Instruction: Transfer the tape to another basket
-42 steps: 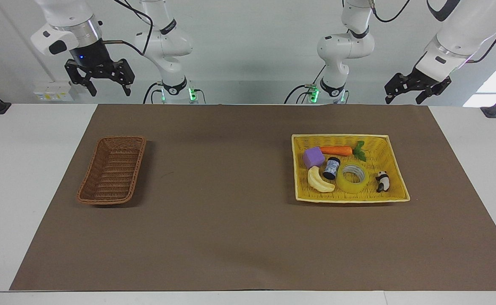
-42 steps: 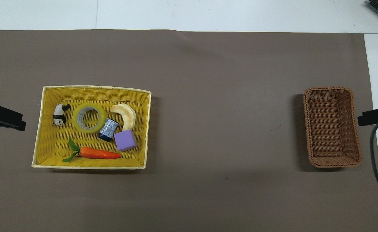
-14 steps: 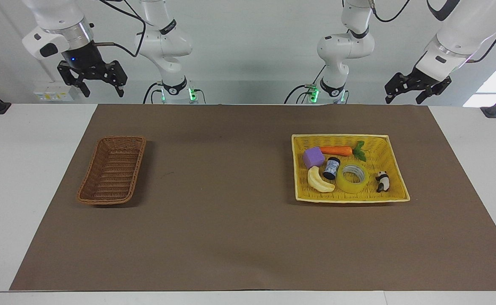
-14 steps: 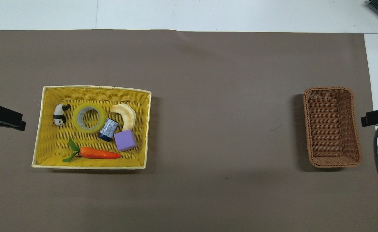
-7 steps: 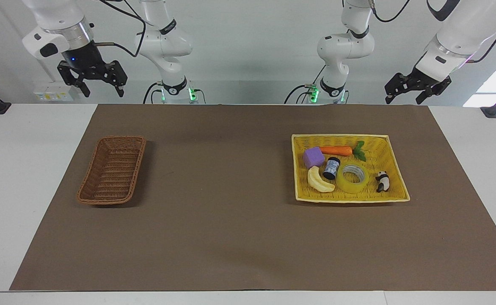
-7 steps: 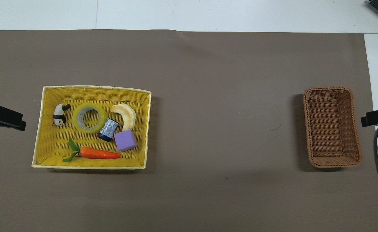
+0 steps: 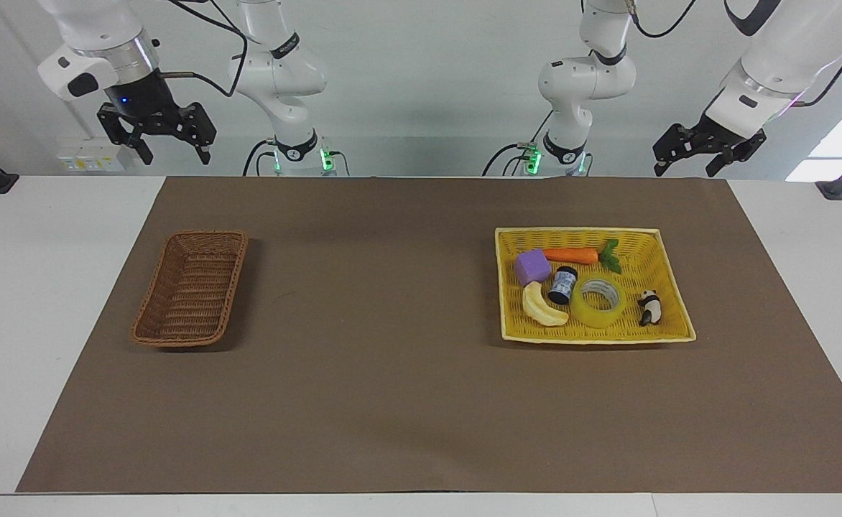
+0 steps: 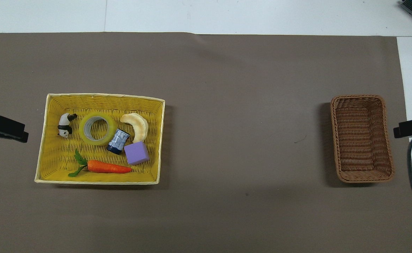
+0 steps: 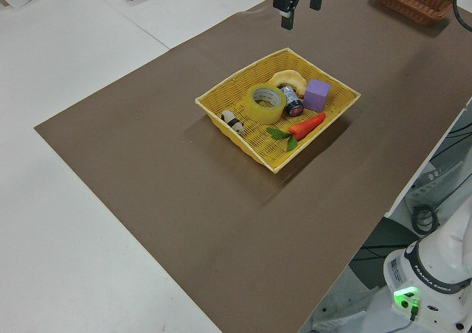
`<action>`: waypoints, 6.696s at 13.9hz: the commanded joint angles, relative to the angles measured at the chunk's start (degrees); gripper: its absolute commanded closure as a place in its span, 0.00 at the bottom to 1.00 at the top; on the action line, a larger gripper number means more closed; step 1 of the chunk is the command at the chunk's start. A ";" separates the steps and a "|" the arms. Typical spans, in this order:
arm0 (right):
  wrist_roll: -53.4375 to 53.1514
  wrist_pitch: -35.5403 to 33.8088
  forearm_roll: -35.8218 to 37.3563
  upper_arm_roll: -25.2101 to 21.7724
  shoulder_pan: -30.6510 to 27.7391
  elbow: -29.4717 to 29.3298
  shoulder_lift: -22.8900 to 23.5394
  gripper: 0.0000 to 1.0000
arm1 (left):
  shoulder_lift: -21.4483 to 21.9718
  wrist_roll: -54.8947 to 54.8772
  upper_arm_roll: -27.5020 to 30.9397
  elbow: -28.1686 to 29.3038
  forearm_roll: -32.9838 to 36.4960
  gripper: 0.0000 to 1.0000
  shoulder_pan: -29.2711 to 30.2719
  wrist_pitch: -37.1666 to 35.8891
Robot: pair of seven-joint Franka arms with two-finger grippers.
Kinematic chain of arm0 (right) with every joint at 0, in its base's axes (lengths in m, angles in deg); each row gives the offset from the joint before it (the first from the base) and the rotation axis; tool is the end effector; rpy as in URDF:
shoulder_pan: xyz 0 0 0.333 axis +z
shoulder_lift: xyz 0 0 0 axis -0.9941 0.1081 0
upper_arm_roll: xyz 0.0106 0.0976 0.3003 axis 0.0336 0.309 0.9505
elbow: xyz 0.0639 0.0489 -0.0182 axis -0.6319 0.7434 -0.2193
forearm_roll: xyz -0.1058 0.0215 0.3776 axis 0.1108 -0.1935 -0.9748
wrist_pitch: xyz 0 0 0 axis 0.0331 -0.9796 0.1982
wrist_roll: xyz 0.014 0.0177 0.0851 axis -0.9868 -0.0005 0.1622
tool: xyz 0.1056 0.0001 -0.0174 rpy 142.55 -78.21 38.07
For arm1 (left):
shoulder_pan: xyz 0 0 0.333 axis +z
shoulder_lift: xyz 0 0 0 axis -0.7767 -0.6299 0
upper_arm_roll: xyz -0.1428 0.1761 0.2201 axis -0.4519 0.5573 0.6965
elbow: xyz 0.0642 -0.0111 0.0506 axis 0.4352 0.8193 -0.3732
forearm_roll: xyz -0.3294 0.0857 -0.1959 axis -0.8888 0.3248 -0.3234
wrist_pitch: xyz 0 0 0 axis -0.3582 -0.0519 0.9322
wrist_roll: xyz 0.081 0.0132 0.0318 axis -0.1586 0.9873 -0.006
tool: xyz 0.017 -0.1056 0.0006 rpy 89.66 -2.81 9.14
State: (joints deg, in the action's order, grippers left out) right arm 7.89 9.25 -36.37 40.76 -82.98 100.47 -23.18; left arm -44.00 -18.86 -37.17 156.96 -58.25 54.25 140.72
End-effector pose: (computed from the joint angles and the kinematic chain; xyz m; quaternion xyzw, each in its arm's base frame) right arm 0.5141 -0.0341 0.6639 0.9999 0.0011 -0.0089 0.0067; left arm 0.5219 -0.0270 0.6424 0.9973 -0.0275 -0.0675 0.0089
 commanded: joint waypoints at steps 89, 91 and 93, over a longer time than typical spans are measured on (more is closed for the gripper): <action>-13.64 27.43 -32.11 2.28 23.45 17.28 8.59 0.00 | -4.31 30.24 -3.05 19.67 -16.30 1.00 -22.61 34.34; -13.64 27.79 -36.33 2.28 23.18 17.55 8.58 0.00 | -4.31 30.51 -3.05 21.25 -16.30 1.00 -24.02 34.95; -13.64 28.05 -39.16 2.28 23.18 17.63 8.85 0.00 | -4.49 31.21 -3.05 21.61 -16.39 1.00 -25.25 36.18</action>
State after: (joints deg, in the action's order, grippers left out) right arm -6.18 36.32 -72.41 42.72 -59.18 116.74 -13.70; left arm -50.41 11.25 -41.30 176.30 -73.44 31.03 174.45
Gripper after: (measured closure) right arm 0.000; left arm 0.784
